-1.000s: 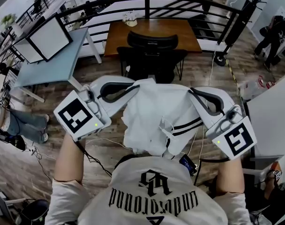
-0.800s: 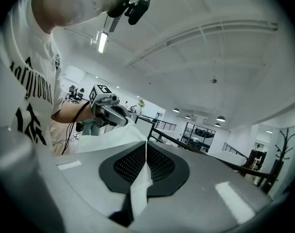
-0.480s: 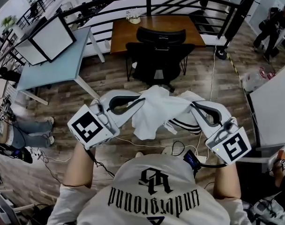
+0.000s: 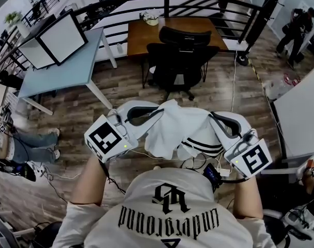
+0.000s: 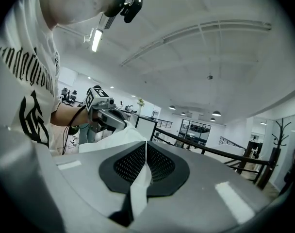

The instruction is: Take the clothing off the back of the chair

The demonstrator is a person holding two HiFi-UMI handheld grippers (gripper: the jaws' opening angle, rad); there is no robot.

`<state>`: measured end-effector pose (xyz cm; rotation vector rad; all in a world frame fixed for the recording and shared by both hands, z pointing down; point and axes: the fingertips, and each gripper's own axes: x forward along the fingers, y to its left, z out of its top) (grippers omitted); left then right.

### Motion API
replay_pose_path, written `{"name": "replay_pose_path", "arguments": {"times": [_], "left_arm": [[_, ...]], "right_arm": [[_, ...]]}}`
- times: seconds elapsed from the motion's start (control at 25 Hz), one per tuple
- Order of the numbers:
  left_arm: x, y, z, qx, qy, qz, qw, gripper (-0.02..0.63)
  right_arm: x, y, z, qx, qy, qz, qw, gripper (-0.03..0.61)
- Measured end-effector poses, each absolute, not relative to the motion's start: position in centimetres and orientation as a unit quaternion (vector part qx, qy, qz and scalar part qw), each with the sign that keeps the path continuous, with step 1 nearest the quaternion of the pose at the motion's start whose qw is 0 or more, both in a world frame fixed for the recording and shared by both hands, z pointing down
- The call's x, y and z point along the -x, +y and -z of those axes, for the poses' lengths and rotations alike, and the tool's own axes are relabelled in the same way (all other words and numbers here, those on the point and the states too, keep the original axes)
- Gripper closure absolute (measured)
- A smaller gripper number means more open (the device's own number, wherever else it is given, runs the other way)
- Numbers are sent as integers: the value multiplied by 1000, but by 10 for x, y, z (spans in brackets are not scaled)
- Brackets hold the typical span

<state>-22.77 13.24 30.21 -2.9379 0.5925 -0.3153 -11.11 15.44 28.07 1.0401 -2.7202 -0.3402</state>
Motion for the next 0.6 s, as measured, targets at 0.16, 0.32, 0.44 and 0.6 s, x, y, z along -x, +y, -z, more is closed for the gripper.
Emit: {"name": "replay_pose_path", "arguments": {"times": [0.16,0.32,0.44,0.6], "left_arm": [[236,145,-301,975,191,99,60,557],[248,146,-304,974,194,97,69,557],[253,149,-307,976,188,90,69,557],[257,151,-307,977,185,88,65,557]], "right_arm": [[123,165,-283,-355,-923,109,102,568],[132,171,-286,-357,-922,106,102,568],[137,173,-289,-360,-921,104,105,568],[141,175,-288,-364,-919,106,109,568]]}}
